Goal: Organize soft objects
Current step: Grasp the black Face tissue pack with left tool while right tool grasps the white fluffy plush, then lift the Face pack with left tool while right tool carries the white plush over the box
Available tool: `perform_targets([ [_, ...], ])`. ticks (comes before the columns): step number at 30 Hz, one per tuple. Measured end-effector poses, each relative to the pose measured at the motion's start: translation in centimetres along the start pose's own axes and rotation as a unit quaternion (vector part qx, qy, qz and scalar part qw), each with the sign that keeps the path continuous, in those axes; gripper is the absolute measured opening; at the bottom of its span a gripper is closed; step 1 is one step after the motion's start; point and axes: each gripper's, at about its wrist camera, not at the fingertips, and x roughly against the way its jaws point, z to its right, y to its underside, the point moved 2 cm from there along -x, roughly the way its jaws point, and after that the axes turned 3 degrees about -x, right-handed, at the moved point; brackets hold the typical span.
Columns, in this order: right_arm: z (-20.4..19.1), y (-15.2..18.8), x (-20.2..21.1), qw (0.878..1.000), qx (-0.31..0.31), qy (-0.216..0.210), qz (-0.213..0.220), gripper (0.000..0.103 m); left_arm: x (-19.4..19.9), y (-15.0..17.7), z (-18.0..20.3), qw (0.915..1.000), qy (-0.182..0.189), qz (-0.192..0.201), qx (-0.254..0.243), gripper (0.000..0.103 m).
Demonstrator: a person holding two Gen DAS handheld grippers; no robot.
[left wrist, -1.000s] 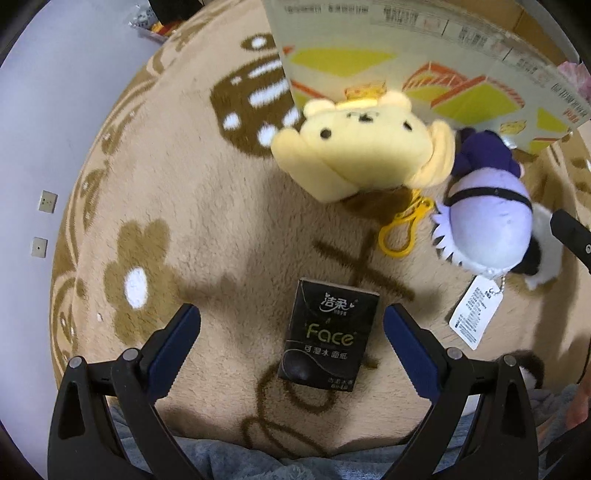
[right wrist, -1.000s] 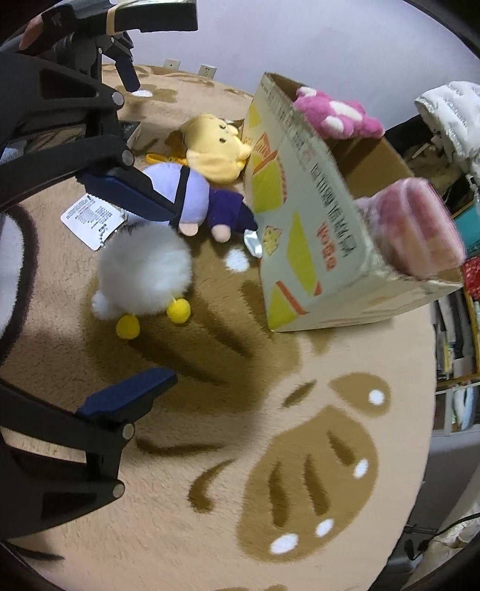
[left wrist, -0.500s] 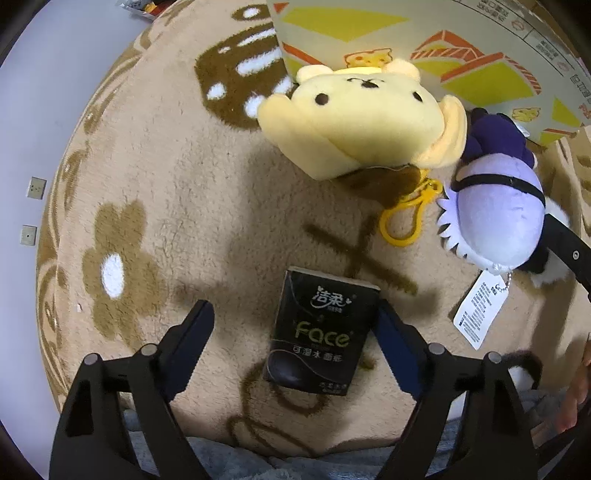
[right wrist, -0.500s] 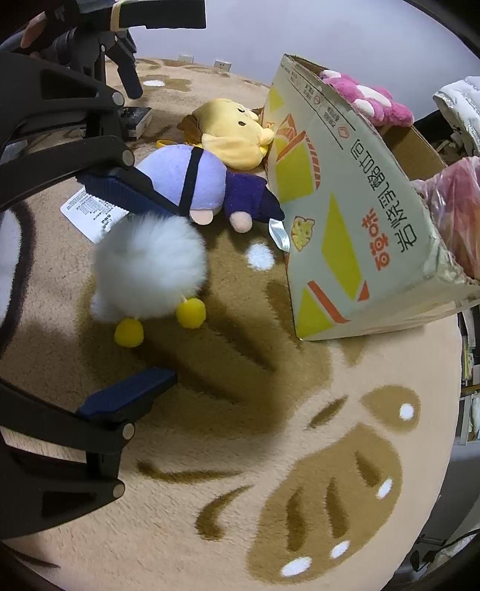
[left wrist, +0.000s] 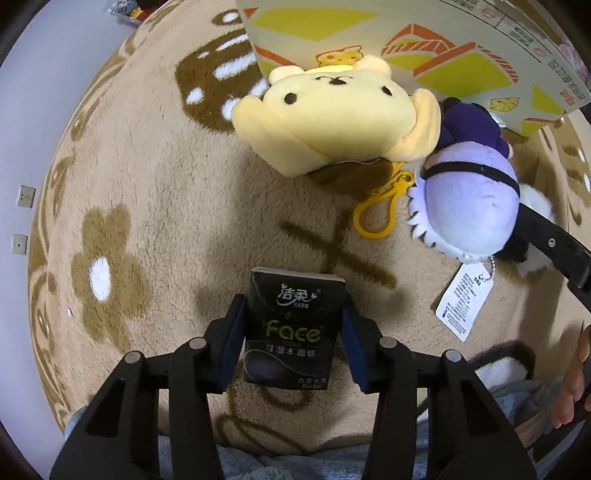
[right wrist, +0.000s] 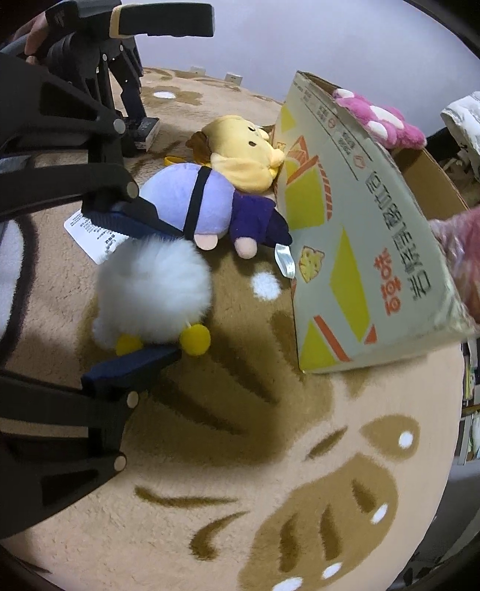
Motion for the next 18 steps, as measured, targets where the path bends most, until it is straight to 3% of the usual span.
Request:
perform_targets([
  [2, -0.4, 0.0, -0.5, 1.0, 0.001, -0.015, -0.007, 0.038, 0.1, 0.0, 0.0, 1.0, 0.001, 0.002, 0.001, 0.046],
  [10, -2.3, 0.2, 0.0, 0.999, 0.032, 0.007, 0.029, 0.031, 2.0, -0.1, -0.7, 0.9994, -0.003, 0.034, 0.011, 0.046],
  [13, -2.8, 0.0, 1.1, 0.998, 0.034, 0.01, 0.058, 0.027, 3.6, 0.3, -1.2, 0.9973, -0.008, 0.07, 0.02, 0.046],
  [14, -2.9, -0.1, 1.6, 0.997, 0.035, 0.012, 0.07, 0.008, 4.5, 0.3, -1.4, 0.9954, -0.009, 0.092, 0.027, 0.046],
  [15, -2.5, 0.0, 1.9, 0.996, 0.034, 0.013, 0.077, 0.003, 5.1, 0.3, -1.6, 0.9937, -0.006, 0.107, 0.033, 0.046],
  [18, -2.5, -0.3, 2.9, 0.995, 0.027, -0.004, 0.098, 0.003, 7.3, 0.3, -1.9, 0.9867, 0.0, 0.157, 0.044, 0.046],
])
